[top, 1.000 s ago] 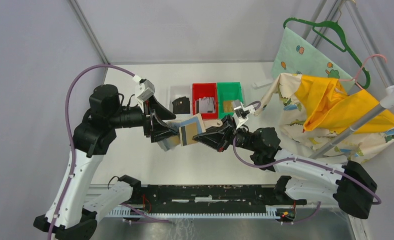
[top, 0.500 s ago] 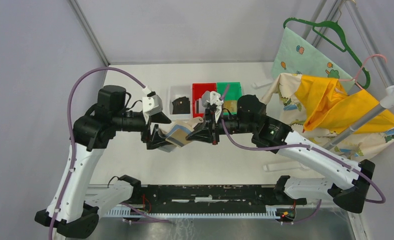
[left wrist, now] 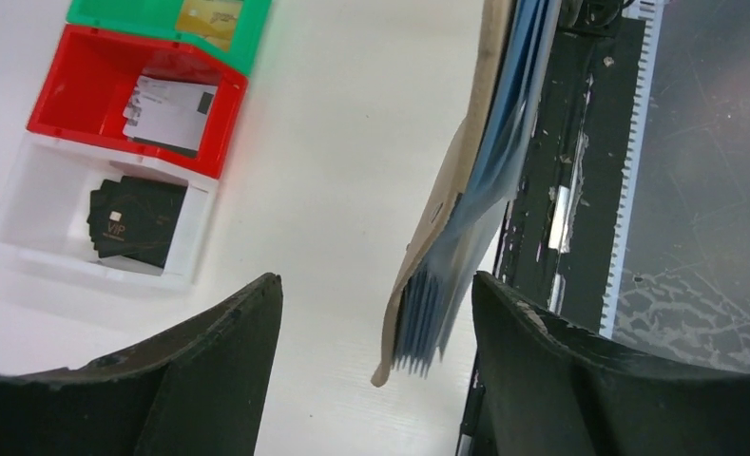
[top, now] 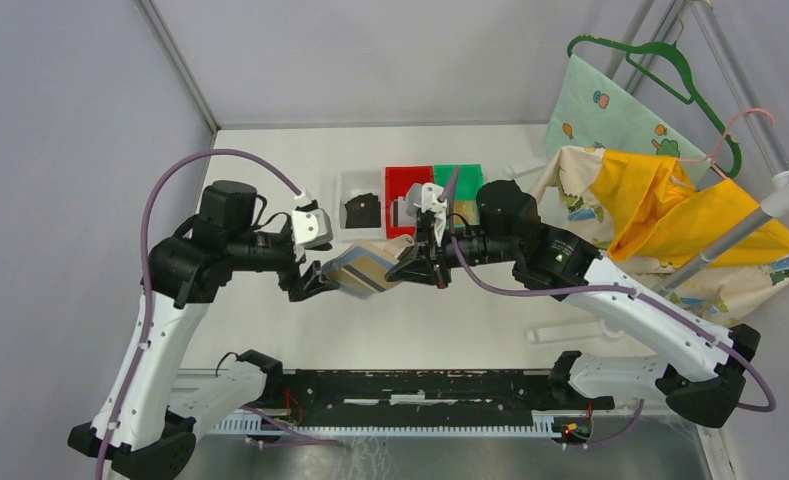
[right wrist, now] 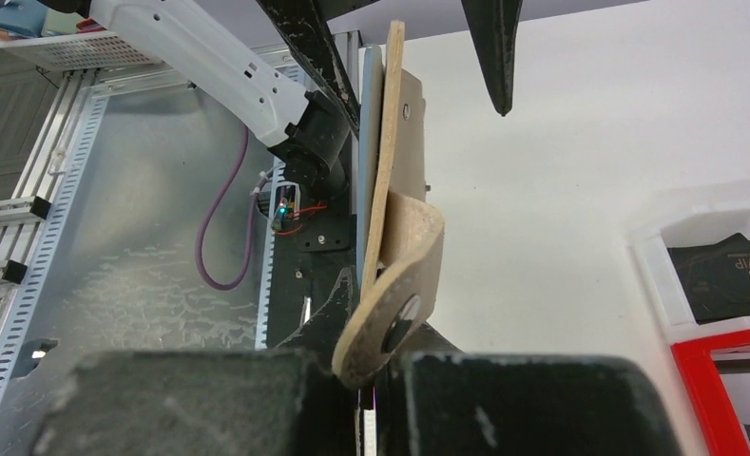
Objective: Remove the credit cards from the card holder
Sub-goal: Remove the credit card from the card holder.
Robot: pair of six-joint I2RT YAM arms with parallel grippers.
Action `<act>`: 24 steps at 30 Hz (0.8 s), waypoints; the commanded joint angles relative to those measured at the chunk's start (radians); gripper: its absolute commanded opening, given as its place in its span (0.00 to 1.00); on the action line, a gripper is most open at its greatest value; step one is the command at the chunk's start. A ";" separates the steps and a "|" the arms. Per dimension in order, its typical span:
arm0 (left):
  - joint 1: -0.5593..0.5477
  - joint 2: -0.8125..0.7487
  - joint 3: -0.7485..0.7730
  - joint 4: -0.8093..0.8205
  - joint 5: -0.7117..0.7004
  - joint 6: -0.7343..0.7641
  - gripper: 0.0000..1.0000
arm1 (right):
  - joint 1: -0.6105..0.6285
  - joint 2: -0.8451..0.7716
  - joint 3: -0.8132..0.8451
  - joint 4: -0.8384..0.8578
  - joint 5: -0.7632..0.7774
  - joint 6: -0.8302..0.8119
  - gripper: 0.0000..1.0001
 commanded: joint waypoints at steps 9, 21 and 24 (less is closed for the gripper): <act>-0.003 0.058 0.180 -0.138 0.176 0.096 0.88 | -0.001 0.057 0.076 -0.036 -0.045 -0.037 0.00; -0.004 0.147 0.051 -0.079 0.231 0.020 0.74 | 0.040 0.171 0.128 -0.016 -0.070 -0.028 0.00; -0.004 0.154 0.038 -0.080 0.258 0.014 0.68 | 0.043 0.200 0.166 -0.029 -0.068 -0.036 0.00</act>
